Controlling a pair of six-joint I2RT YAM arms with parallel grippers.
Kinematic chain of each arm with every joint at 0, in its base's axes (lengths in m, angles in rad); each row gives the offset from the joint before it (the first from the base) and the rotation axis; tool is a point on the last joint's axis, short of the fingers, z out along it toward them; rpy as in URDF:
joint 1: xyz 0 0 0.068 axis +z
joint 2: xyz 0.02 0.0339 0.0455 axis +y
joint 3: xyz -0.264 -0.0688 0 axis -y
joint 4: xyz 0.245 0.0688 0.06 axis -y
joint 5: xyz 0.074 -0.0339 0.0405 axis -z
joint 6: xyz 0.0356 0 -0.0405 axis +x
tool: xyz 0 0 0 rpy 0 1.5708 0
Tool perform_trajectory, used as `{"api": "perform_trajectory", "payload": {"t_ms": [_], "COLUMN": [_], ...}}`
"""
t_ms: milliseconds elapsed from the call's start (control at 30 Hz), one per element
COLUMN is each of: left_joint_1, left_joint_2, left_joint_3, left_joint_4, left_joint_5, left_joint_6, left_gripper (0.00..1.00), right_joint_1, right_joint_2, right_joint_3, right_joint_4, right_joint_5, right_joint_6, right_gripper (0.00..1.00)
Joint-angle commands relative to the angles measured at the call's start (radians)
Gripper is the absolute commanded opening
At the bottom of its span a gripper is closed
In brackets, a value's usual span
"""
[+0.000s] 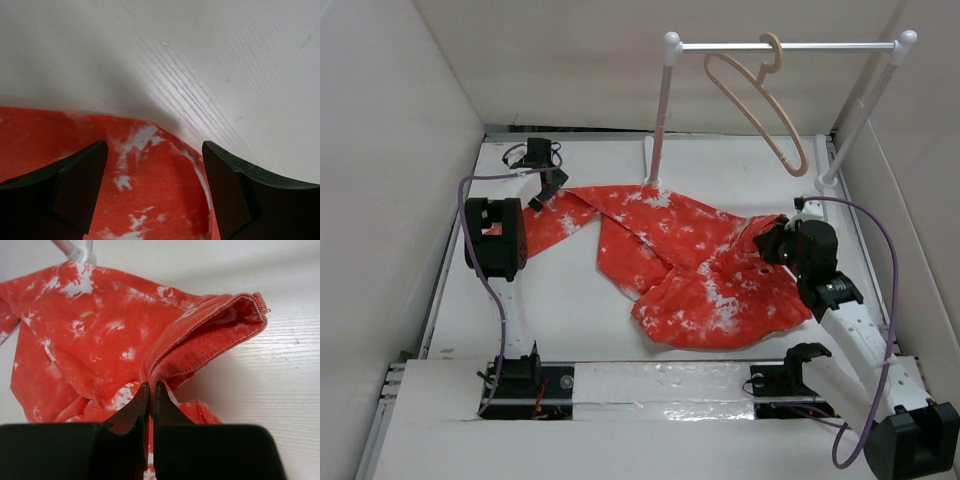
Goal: Place the trousers on the hanger
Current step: Flatten out the trousers at the center of the board.
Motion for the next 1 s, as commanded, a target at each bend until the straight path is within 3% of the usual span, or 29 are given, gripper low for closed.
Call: {"api": "perform_trajectory", "payload": {"t_ms": [0,133,267,333,367,433,467,800,967], "left_joint_1": [-0.011,-0.020,-0.031,-0.031,-0.031,-0.031,-0.031,-0.031,-0.031], "left_joint_2": [-0.054,-0.041,0.004,0.007,0.009,0.007,0.000,-0.299,-0.636], "left_joint_3": [-0.003,0.007,0.035,0.024,0.020,0.018,0.024,0.380,0.117], "left_joint_4": [0.054,0.067,0.056,0.076,0.085,0.101,0.101,0.042,0.209], "left_joint_5": [0.059,0.091,0.096,0.103,0.100,0.086,0.082,-0.028,-0.079], "left_joint_6": [-0.050,-0.052,-0.058,-0.073,-0.073,-0.073,-0.070,0.085,0.129], "left_gripper": [0.75,0.77,0.68,0.57,0.39,0.19,0.00,0.00,0.00], "right_joint_1": [0.055,0.075,0.075,0.075,0.075,0.075,0.075,0.002,-0.082], "right_joint_2": [0.000,-0.006,-0.011,-0.021,-0.024,-0.043,-0.047,-0.089,-0.093], "right_joint_3": [0.032,0.041,0.047,0.050,0.055,0.057,0.064,0.164,0.159], "right_joint_4": [0.057,0.052,0.046,0.037,0.033,0.028,0.023,-0.030,-0.020], "right_joint_5": [0.057,0.082,0.090,0.092,0.098,0.109,0.124,0.192,0.193], "right_joint_6": [-0.008,-0.008,-0.004,-0.003,-0.003,-0.001,-0.004,0.019,0.035], "right_gripper": [0.00,0.00,0.00,0.00,0.00,0.00,0.00,0.00,0.00]}}
